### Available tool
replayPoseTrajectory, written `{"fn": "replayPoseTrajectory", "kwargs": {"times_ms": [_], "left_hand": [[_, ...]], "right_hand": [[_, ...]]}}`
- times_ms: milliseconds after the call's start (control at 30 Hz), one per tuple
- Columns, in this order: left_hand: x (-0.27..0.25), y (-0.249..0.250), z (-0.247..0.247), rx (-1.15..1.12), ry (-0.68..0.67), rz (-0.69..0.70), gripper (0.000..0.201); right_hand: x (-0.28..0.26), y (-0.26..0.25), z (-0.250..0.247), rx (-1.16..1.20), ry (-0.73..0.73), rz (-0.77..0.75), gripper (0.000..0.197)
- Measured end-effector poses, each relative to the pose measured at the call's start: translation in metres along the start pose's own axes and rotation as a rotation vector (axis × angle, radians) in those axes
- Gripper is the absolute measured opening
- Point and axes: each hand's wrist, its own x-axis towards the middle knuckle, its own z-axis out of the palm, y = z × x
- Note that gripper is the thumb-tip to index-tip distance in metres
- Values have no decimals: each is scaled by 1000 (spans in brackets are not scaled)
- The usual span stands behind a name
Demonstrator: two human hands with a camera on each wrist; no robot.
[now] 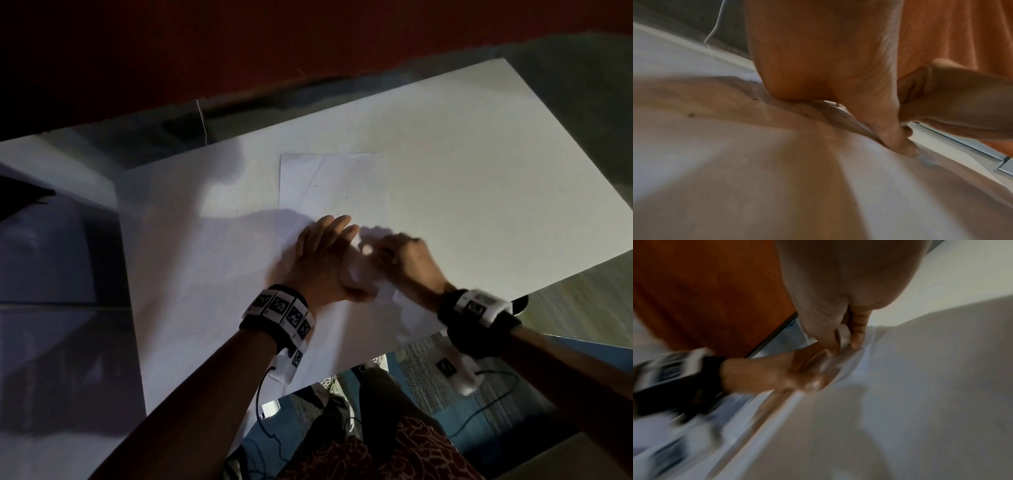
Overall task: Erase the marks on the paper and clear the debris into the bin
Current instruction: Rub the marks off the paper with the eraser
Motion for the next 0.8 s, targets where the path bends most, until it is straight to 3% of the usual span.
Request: {"fn": "replayPoseTrajectory", "kwargs": {"times_ms": [67, 100, 167, 233, 333, 400, 500, 633, 733, 800], "left_hand": [[0, 0, 1, -7, -18, -14, 132], [-1, -2, 3, 2, 2, -7, 132], [-2, -4, 8, 20, 51, 24, 130], [-1, -3, 5, 30, 46, 26, 130], [0, 0, 0, -6, -32, -22, 132], [-1, -2, 3, -12, 2, 0, 131], [-2, -4, 3, -2, 21, 26, 131], [-1, -1, -1, -23, -32, -1, 134], [-3, -4, 2, -42, 20, 34, 130], [-1, -1, -3, -20, -19, 16, 133]], "right_hand": [[5, 4, -2, 15, 94, 12, 14], [0, -2, 5, 15, 50, 36, 9], [-18, -14, 20, -30, -35, -62, 10], [-15, -6, 9, -39, -63, -100, 7], [1, 12, -9, -10, 75, -54, 19], [-11, 1, 4, -12, 14, -26, 7], [-23, -2, 10, -59, -59, -165, 4], [-11, 7, 1, -30, 54, -23, 12], [-28, -3, 14, -60, -41, -148, 5], [-20, 10, 2, -87, 9, -157, 13]]}}
